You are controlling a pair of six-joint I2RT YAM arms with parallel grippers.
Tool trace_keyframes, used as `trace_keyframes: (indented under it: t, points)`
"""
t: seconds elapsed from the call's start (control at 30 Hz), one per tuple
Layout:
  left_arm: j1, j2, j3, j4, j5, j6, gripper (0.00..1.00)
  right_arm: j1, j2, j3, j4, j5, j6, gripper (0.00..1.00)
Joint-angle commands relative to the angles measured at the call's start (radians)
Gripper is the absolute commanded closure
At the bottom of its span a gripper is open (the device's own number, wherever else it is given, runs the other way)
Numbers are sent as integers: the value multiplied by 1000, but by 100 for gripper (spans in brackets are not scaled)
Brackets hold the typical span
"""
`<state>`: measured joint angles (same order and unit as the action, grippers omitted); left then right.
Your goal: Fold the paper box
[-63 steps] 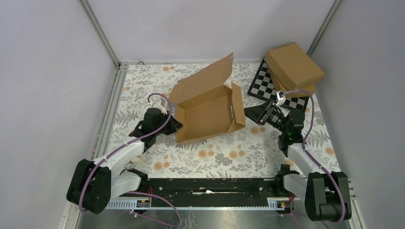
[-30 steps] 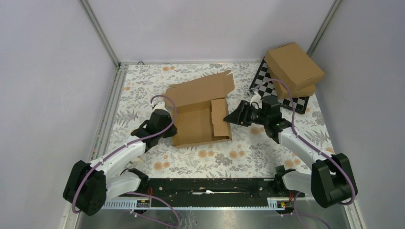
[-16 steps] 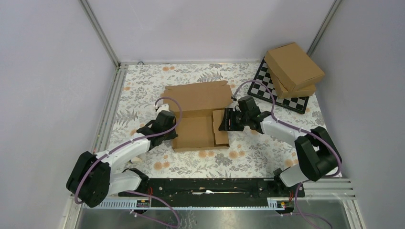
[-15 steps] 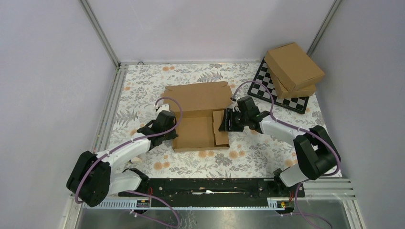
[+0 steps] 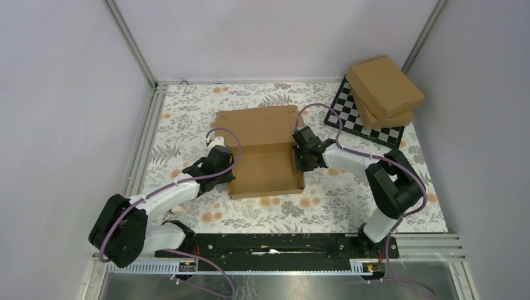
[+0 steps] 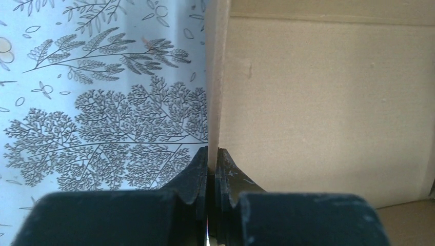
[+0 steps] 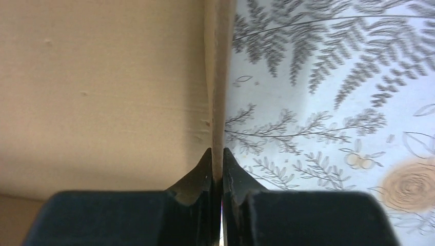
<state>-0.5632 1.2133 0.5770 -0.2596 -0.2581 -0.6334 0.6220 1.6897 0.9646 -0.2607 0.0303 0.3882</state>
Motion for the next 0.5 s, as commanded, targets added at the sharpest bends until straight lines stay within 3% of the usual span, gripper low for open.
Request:
trace_keyframes:
  t: [0.0,0.17,0.27,0.47]
  points:
    - [-13,-22,41,113,-27,-32,100,13,44,57,-89,245,-40,95]
    - [-21,-41,14,140,-51,-60,100,17,111,116,-174,401,-59,100]
    - [-23,-49,7,151,-53,-66,100,17,119,122,-177,448,-63,92]
    - [-29,-32,1,132,-76,-98,100,14,183,176,-228,627,-65,93]
